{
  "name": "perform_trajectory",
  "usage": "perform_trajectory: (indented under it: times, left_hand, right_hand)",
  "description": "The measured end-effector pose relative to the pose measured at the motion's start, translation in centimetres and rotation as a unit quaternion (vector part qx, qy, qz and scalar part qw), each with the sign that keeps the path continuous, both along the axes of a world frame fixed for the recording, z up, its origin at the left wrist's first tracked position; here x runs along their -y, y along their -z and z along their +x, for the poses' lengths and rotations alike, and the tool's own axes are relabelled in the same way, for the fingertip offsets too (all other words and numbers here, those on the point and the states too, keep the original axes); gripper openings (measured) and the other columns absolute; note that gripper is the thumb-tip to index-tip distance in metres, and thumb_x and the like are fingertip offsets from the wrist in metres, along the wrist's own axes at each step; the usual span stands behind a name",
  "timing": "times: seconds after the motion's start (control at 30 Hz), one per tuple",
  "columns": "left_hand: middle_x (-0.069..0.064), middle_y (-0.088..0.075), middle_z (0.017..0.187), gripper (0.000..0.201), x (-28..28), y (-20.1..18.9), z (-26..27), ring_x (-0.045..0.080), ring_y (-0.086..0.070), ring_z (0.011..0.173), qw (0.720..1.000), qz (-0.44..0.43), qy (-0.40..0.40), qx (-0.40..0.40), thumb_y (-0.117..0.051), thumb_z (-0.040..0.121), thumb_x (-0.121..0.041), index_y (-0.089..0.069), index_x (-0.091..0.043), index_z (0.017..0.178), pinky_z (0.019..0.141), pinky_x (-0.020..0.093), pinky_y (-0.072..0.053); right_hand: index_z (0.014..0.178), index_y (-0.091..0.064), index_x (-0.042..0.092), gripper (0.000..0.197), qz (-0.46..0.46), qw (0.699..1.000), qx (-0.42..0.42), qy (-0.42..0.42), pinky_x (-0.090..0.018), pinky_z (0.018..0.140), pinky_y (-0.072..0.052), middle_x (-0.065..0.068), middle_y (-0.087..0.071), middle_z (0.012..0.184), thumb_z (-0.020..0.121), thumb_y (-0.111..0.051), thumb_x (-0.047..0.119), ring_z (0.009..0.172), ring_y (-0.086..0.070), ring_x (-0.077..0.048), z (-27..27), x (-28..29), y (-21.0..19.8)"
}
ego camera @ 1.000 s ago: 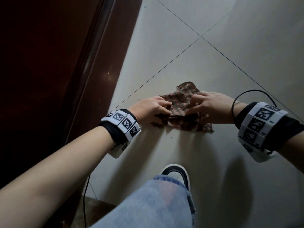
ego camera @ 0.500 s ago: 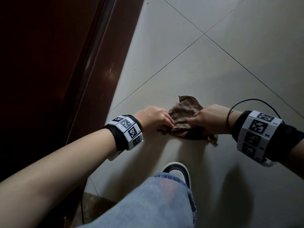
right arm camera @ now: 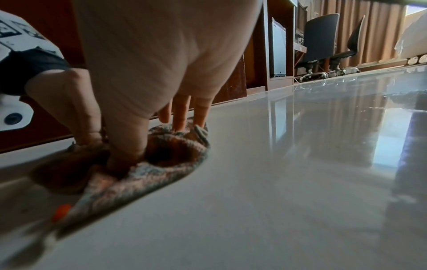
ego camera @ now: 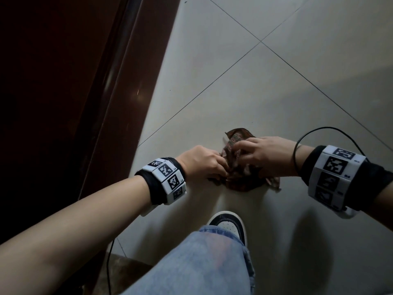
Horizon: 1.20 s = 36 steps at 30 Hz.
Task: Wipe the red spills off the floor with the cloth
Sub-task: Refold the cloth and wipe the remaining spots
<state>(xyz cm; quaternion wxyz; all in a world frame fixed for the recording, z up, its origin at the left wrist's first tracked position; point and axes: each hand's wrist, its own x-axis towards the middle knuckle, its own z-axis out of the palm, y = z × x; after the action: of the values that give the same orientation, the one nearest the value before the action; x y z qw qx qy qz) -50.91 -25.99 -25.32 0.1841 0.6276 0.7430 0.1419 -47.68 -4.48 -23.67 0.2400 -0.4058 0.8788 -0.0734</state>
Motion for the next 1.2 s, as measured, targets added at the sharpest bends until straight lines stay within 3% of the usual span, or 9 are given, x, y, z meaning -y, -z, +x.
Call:
perform_trajectory:
  times: [0.07,0.17,0.4,0.47,0.53,0.6,0.7,0.97,1.2]
  left_hand:
    - [-0.013,-0.075,0.081,0.030,0.7,0.4,0.0,0.007,-0.071,0.066,1.000,0.002,-0.027,-0.015,-0.047,0.075,-0.029,-0.077,-0.030,0.072,0.043,0.012,-0.048]
    - [-0.009,-0.077,0.083,0.029,2.2,0.6,-0.7,0.012,-0.071,0.062,0.994,0.012,-0.105,0.001,-0.051,0.077,-0.031,-0.078,-0.025,0.073,0.044,0.019,-0.053]
    - [-0.011,-0.076,0.080,0.020,4.0,-0.6,-2.5,0.006,-0.072,0.063,0.971,-0.033,-0.238,-0.003,-0.059,0.069,-0.036,-0.078,-0.030,0.071,0.046,0.011,-0.048]
    - [-0.011,-0.076,0.080,0.013,4.4,-0.5,-2.9,0.006,-0.072,0.062,0.958,-0.045,-0.284,-0.016,-0.069,0.061,-0.033,-0.078,-0.031,0.070,0.046,0.010,-0.047]
    - [-0.007,-0.077,0.088,0.016,4.8,-0.3,-3.5,0.010,-0.074,0.071,0.943,-0.049,-0.328,-0.036,-0.070,0.063,-0.030,-0.079,-0.026,0.076,0.057,0.015,-0.053]
    - [-0.003,-0.073,0.108,0.022,4.9,-0.7,-4.3,0.013,-0.071,0.096,0.920,-0.081,-0.382,-0.028,-0.067,0.075,-0.029,-0.078,-0.021,0.092,0.078,0.019,-0.052]
    - [-0.006,-0.062,0.129,0.026,5.2,-0.5,-5.5,0.009,-0.057,0.121,0.884,-0.143,-0.443,-0.031,-0.063,0.087,-0.027,-0.071,-0.022,0.111,0.097,0.016,-0.037]
    - [-0.005,-0.054,0.138,0.035,4.2,-1.5,-9.2,0.018,-0.052,0.127,0.830,-0.172,-0.527,-0.060,-0.053,0.093,-0.034,-0.060,-0.028,0.126,0.100,0.024,-0.039]
    - [-0.004,-0.059,0.133,0.032,4.2,-0.7,-13.0,0.019,-0.054,0.125,0.794,-0.134,-0.591,-0.040,-0.058,0.089,-0.027,-0.065,-0.028,0.121,0.105,0.025,-0.041]
  right_hand:
    - [0.095,-0.073,0.024,0.060,-0.016,1.000,0.002,0.008,-0.027,0.062,-0.056,-0.007,-0.065,0.121,0.038,-0.088,0.027,0.089,-0.070,-0.024,-0.4,0.3,0.4]
    - [0.088,-0.075,0.022,0.070,-0.021,0.999,-0.025,-0.002,-0.025,0.059,-0.056,-0.004,-0.073,0.106,0.022,-0.091,0.036,0.077,-0.072,-0.022,-1.1,0.8,1.1]
    - [0.091,-0.076,0.016,0.067,0.007,0.997,-0.074,0.005,-0.049,0.081,-0.054,-0.007,-0.074,0.105,0.030,-0.092,0.037,0.103,-0.068,-0.031,-3.5,2.7,0.8]
    - [0.116,-0.067,0.014,0.070,0.012,0.998,-0.061,0.034,-0.046,0.102,-0.043,-0.010,-0.061,0.130,0.053,-0.088,0.035,0.124,-0.055,-0.031,-4.3,3.5,0.5]
    - [0.144,-0.037,0.019,0.068,0.046,0.996,-0.061,0.048,-0.035,0.119,-0.016,-0.003,-0.025,0.156,0.084,-0.065,0.036,0.145,-0.022,-0.023,-5.0,4.0,0.9]
    - [0.150,-0.020,0.023,0.067,0.068,0.995,-0.037,0.055,-0.032,0.119,-0.007,0.001,-0.009,0.160,0.093,-0.052,0.036,0.148,-0.010,-0.019,-5.9,4.4,1.0]
    - [0.151,-0.018,0.020,0.067,0.062,0.995,-0.040,0.074,-0.032,0.118,-0.009,-0.001,-0.008,0.160,0.094,-0.050,0.035,0.148,-0.010,-0.020,-7.2,5.5,1.2]
    - [0.152,-0.011,0.012,0.075,0.055,0.990,-0.031,0.129,-0.036,0.119,-0.014,-0.008,-0.005,0.160,0.093,-0.051,0.038,0.148,-0.010,-0.025,-10.9,8.1,1.8]
    - [0.152,-0.009,0.011,0.081,0.045,0.986,-0.032,0.159,-0.037,0.118,-0.013,-0.010,-0.003,0.160,0.091,-0.052,0.042,0.148,-0.009,-0.026,-14.1,8.8,2.3]
